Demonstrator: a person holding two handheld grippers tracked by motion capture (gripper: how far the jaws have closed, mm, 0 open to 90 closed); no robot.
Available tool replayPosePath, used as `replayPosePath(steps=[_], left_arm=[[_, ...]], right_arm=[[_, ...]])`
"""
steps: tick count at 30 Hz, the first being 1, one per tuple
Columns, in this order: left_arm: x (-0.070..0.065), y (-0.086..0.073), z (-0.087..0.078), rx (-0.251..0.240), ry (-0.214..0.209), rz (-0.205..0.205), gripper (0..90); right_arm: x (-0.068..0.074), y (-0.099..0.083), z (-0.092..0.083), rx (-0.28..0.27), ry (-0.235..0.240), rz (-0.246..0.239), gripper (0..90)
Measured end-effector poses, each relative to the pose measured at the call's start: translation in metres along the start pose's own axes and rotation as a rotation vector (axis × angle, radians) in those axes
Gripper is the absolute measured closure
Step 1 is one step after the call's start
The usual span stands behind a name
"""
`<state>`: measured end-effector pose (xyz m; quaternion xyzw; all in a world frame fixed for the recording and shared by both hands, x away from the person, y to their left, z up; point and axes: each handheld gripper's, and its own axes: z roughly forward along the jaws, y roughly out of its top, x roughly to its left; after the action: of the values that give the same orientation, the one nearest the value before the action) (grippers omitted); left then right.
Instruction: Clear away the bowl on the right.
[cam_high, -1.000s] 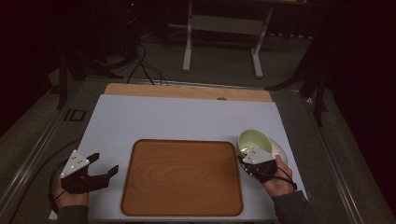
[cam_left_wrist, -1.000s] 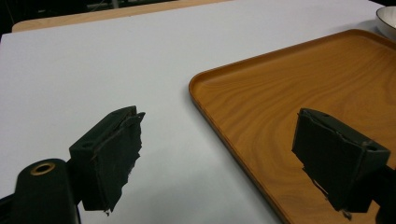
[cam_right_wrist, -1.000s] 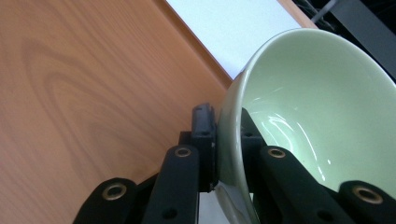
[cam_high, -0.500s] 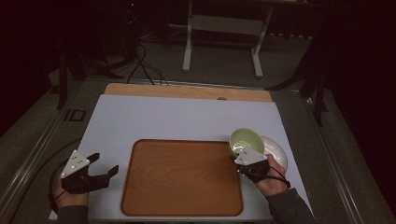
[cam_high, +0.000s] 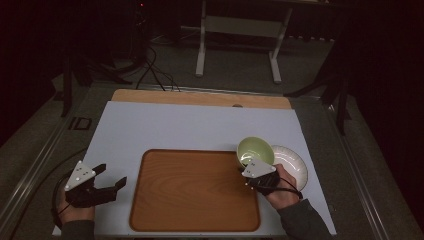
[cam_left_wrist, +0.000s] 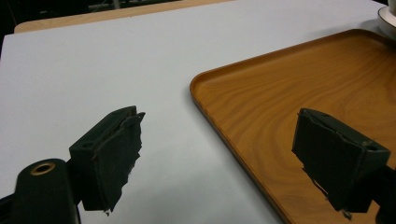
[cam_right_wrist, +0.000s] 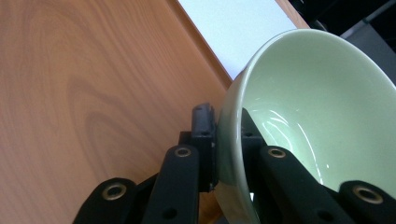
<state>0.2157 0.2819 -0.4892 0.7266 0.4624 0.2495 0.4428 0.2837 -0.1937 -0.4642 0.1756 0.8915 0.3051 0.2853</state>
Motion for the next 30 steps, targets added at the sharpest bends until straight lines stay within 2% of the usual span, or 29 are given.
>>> replayPosePath(steps=[30], left_arm=[[0.001, 0.0, 0.0, -0.006, 0.006, -0.007, 15.2]], right_arm=[[0.02, 0.02, 0.017, -0.02, 0.041, -0.074, 82.4]])
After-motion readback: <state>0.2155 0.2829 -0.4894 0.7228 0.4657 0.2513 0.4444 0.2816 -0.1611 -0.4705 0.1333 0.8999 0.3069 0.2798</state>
